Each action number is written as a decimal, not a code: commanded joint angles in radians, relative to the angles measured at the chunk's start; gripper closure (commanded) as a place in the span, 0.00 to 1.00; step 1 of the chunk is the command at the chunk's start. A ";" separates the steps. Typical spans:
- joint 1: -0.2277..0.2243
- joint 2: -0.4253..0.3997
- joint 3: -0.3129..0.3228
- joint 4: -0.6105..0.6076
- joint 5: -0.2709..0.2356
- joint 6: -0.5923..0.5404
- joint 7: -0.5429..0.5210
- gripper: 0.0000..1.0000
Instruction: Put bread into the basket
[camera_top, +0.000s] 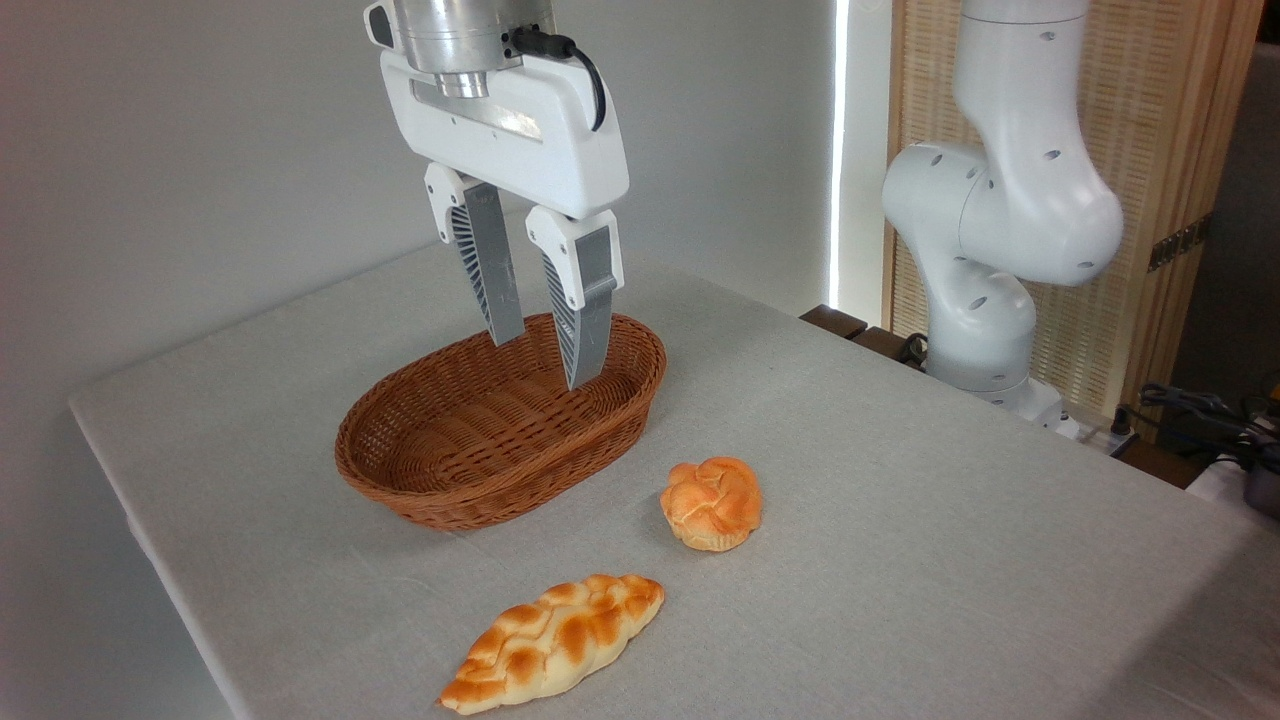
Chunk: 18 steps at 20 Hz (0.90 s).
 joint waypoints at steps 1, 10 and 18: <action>-0.004 -0.002 0.007 0.015 0.009 -0.035 0.015 0.00; -0.004 -0.002 0.008 0.015 0.009 -0.035 0.015 0.00; -0.003 -0.037 -0.004 -0.110 0.014 0.156 0.015 0.00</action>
